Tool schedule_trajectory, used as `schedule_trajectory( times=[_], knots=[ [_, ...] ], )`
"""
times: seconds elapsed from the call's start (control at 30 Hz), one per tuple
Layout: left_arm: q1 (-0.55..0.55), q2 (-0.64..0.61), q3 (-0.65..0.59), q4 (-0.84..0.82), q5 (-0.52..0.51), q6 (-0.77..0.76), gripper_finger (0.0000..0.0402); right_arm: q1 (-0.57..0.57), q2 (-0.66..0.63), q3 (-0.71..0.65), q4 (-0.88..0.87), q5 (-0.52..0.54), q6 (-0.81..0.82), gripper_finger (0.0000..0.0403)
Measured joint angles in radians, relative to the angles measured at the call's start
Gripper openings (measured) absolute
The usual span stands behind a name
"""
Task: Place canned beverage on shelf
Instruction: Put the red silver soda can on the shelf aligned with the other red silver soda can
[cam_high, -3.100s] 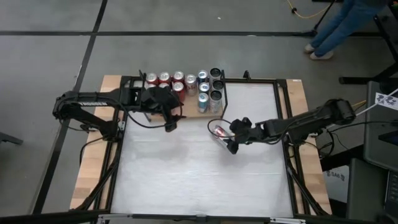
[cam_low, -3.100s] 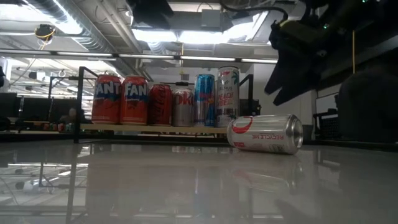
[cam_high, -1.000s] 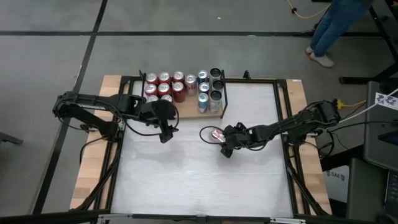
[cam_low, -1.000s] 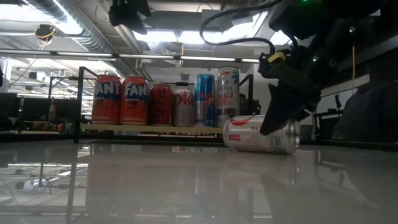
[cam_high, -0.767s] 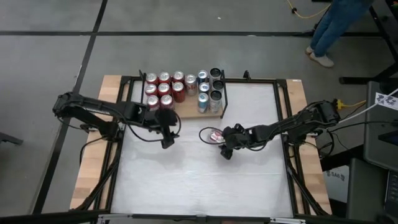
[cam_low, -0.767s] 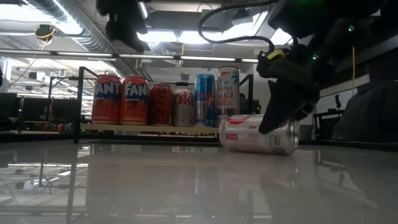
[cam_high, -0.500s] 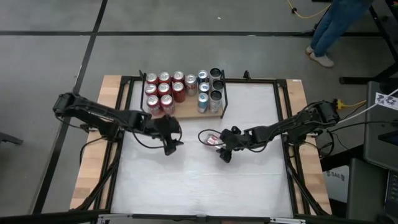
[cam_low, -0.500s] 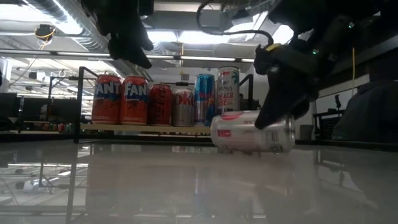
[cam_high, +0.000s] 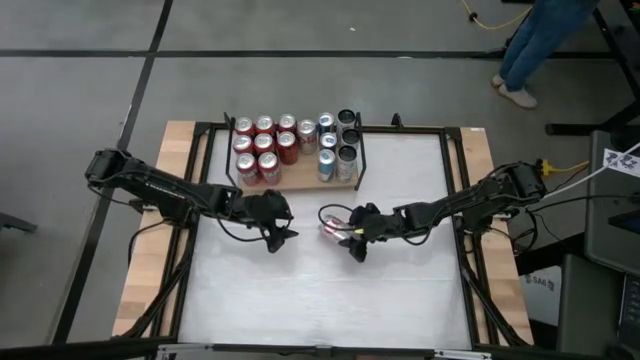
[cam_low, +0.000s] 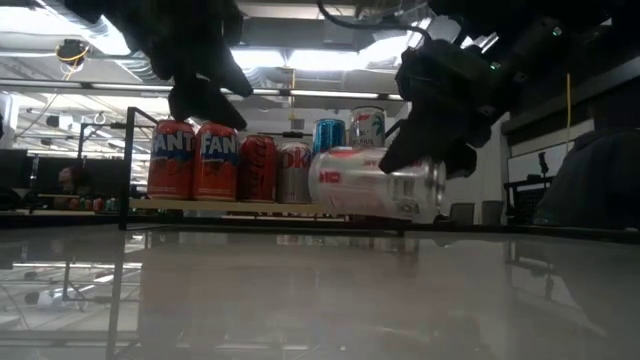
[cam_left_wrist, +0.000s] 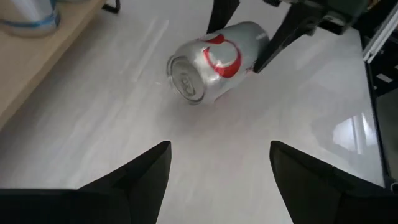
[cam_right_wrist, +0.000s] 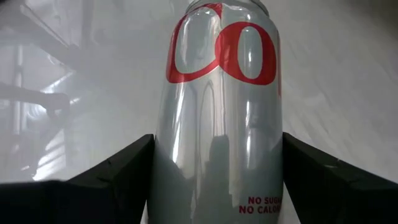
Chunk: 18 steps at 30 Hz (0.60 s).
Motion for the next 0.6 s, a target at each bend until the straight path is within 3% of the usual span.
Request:
schedule_trajectory(
  times=[0.4,0.6],
  knots=[
    [0.001,0.0,-0.001,0.021,-0.004,-0.346,0.0266,-0.001,-0.002,0.002,0.14,0.005,-0.132,0.0294],
    [0.001,0.0,-0.001,0.072,0.01,-0.433,0.0266,-0.001,-0.003,0.003,0.196,0.005,-0.216,0.0294]
  ],
)
